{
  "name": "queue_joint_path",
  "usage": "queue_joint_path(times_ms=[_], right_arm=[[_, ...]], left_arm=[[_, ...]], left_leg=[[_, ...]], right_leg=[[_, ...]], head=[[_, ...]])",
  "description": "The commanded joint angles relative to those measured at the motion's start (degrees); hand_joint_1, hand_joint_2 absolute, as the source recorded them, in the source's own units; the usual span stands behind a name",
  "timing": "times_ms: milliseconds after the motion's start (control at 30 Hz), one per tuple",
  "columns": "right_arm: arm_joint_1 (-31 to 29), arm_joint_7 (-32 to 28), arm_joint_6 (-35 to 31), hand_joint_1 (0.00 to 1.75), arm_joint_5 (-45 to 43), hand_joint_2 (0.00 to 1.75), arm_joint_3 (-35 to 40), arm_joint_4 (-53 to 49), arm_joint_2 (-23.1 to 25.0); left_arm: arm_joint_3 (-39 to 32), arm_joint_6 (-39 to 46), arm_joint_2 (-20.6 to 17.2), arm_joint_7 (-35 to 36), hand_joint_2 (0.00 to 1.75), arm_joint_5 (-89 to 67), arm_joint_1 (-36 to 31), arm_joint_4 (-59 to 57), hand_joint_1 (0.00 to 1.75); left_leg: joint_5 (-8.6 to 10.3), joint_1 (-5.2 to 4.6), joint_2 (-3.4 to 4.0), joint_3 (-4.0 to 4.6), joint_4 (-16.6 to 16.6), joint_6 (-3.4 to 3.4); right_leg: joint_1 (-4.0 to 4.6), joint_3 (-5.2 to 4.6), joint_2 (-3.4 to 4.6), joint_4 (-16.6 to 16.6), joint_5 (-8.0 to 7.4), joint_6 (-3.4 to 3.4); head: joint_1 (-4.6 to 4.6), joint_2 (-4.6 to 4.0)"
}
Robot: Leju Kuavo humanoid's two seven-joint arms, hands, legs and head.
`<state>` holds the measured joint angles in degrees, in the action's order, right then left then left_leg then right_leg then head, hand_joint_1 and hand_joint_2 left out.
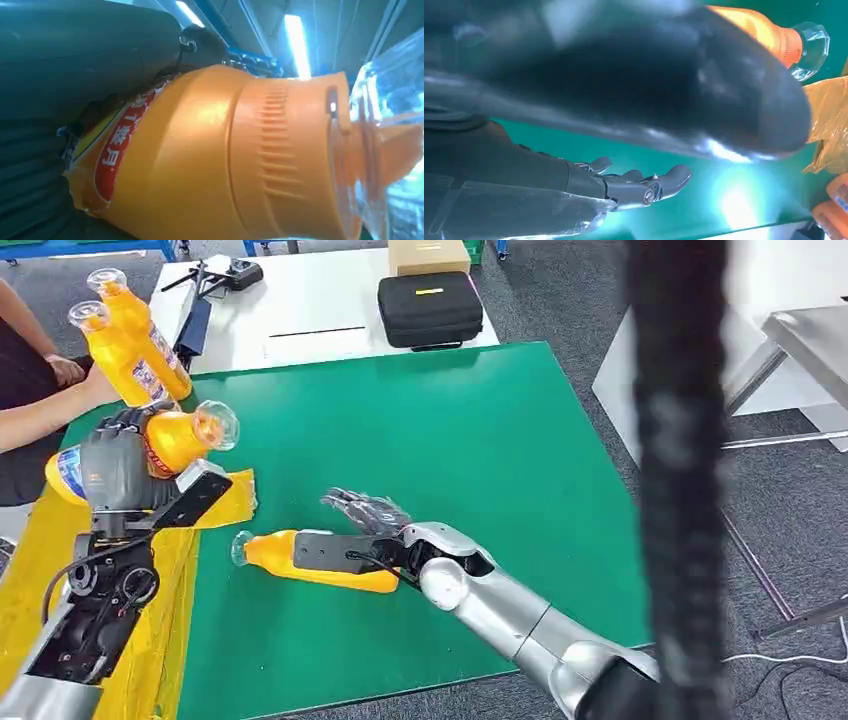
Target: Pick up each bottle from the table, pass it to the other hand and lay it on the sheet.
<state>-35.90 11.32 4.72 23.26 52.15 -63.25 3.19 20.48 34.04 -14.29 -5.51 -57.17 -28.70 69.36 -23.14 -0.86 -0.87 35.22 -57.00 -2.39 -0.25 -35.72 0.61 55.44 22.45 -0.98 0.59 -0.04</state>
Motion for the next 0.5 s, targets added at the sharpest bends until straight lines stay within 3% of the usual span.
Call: queue_joint_path(times_ms=[33,233,367,467,500], right_arm=[[-3.7,0.5,1.4,0.00,-1.0,0.00,2.9,3.7,0.1],[-4.3,0.4,1.8,0.00,-2.1,0.00,3.6,4.6,0.0],[-4.2,0.4,1.7,0.00,-2.1,0.00,3.6,4.7,-0.2],[-3.9,0.4,1.6,0.00,-2.2,0.00,3.4,5.2,0.1],[-3.9,0.4,1.5,0.00,-2.2,0.00,3.3,5.4,0.2]], left_arm=[[10.3,-8.8,0.6,4.1,1.75,-7.3,-9.9,-28.9,1.75],[13.0,-19.0,4.1,3.7,1.75,-4.9,-12.3,-41.7,1.75],[13.3,-19.3,4.2,3.7,1.75,-4.8,-12.4,-42.2,1.75],[14.9,-26.0,4.6,3.7,1.75,-3.6,-13.1,-45.3,1.75],[14.9,-27.0,4.8,3.8,1.75,-3.3,-13.2,-46.0,1.61]], left_leg=[[-0.06,0.02,-0.11,-0.32,0.0,0.19],[-0.15,0.06,0.03,-0.44,0.0,0.24],[-0.12,0.07,0.02,-0.29,0.0,0.18],[-0.12,0.07,0.03,-0.25,-0.1,0.18],[-0.06,0.04,0.03,-0.18,0.0,0.14]], right_leg=[[0.02,0.34,-0.19,0.0,0.12,0.03],[0.06,0.44,-0.15,0.0,0.16,0.04],[0.07,0.31,-0.13,0.0,0.13,0.01],[0.07,0.28,-0.13,0.0,0.13,0.01],[0.04,0.19,-0.10,0.0,0.07,0.01]], head=[[0.00,0.00],[0.00,0.00],[0.00,0.00],[0.02,0.00],[-0.02,0.00]])
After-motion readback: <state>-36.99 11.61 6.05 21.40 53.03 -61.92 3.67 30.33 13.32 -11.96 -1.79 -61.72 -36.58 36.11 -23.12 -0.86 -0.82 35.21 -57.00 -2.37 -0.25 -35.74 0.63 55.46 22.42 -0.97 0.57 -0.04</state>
